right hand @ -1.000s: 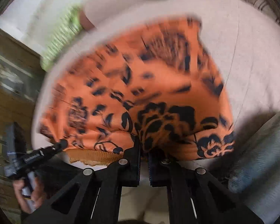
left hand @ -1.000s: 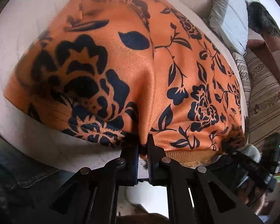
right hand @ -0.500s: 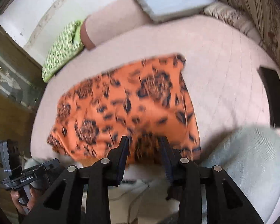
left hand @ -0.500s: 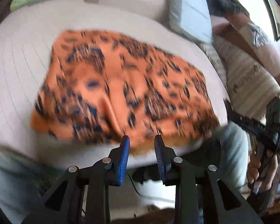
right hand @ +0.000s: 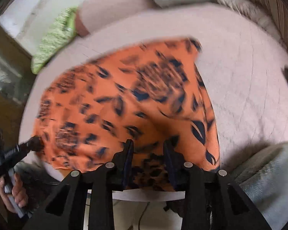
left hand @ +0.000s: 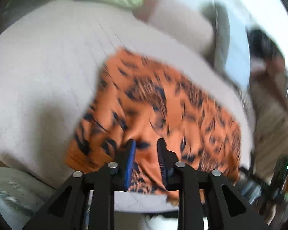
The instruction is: Fold small clothes
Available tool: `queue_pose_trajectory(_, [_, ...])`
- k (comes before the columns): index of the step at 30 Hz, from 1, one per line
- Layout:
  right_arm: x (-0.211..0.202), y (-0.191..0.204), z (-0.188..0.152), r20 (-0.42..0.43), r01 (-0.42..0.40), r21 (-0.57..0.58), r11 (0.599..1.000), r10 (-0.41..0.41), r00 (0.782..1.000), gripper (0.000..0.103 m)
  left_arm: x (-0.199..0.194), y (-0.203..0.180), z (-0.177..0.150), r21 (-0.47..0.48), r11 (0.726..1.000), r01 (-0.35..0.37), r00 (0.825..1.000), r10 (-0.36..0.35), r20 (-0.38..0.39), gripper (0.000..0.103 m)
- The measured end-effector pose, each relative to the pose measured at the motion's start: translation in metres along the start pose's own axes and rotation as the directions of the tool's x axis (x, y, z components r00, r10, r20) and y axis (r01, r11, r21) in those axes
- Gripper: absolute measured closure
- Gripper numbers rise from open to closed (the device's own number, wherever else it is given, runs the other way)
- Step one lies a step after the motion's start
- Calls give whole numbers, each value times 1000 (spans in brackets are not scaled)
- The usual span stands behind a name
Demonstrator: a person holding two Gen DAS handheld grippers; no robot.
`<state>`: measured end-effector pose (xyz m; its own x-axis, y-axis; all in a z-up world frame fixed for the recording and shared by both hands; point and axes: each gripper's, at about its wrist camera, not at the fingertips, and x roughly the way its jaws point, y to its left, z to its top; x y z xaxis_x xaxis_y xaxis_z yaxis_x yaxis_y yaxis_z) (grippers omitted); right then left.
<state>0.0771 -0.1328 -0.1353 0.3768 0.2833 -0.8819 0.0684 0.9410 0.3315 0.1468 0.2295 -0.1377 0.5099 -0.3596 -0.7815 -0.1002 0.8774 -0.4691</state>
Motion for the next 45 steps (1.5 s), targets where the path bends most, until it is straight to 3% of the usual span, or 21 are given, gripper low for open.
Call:
queue_pose_trajectory(2, [-14,16,5,34,-91,-36,995,92,995,63,-6,20,3,-93,995,-28,999,30,27,73])
queue_pose_trajectory(3, [-19,25,7,44,-137,-51,989,139,989,61,-4,30,3,-134,990,-48,999,50,13,65])
queue_pose_trajectory(4, [-23,35,11,52,-183,-71,980,187,981,55,0,37,3,-170,983,-66,998,66,-7,64])
queue_pose_trajectory(5, [-25,47,17,49,-227,-94,969,232,971,47,3,43,3,-208,976,-69,998,66,-20,64])
queue_pose_trajectory(9, [-13,95,40,-14,-386,-121,915,387,922,39,-6,59,7,-284,958,-38,999,44,12,55])
queue_pose_trajectory(12, [8,132,53,-79,-436,-127,891,430,900,38,-5,61,20,-294,955,-33,997,50,54,55])
queue_pose_trajectory(14, [25,156,62,-113,-440,-135,888,427,897,37,-7,56,32,-241,966,-93,991,114,74,49])
queue_pose_trajectory(15, [29,166,64,-124,-443,-141,886,428,895,37,-1,56,33,-226,969,-103,991,120,65,41])
queue_pose_trajectory(16, [37,176,68,-140,-444,-150,883,426,894,37,4,57,33,-226,970,-90,994,101,39,41])
queue_pose_trajectory(19, [58,205,83,-179,-435,-166,885,407,896,37,45,63,25,-278,960,-1,992,-35,-125,43])
queue_pose_trajectory(23, [82,240,99,-234,-423,-191,886,377,896,37,49,61,23,-244,970,-3,990,-31,-136,44])
queue_pose_trajectory(24, [87,248,102,-246,-421,-197,886,371,896,37,52,63,24,-256,967,-5,990,-31,-138,50])
queue_pose_trajectory(27, [104,266,109,-288,-406,-188,894,345,893,37,56,68,22,-292,956,40,983,-90,-158,88])
queue_pose_trajectory(28, [109,272,111,-309,-404,-185,896,337,889,37,56,68,22,-294,954,51,982,-101,-158,90])
queue_pose_trajectory(31, [128,291,114,-373,-381,-196,904,291,881,37,41,63,28,-280,951,134,984,-162,-77,93])
queue_pose_trajectory(34, [151,311,117,-470,-335,-207,919,207,858,37,20,55,31,-235,949,211,977,-214,16,94])
queue_pose_trajectory(39, [193,352,109,-618,-297,-271,916,71,783,36,14,41,30,-182,948,262,965,-258,47,95])
queue_pose_trajectory(41, [209,364,98,-621,-236,-368,899,-49,782,37,13,39,30,-165,949,270,963,-264,56,95])
queue_pose_trajectory(42, [215,368,93,-615,-212,-410,887,-98,782,40,14,37,31,-161,949,269,963,-264,57,95])
queue_pose_trajectory(44, [221,369,85,-597,-164,-454,875,-162,786,63,17,36,31,-162,948,274,962,-269,51,95])
queue_pose_trajectory(45, [218,369,82,-581,-152,-479,864,-183,793,67,16,35,31,-158,946,284,959,-279,56,95])
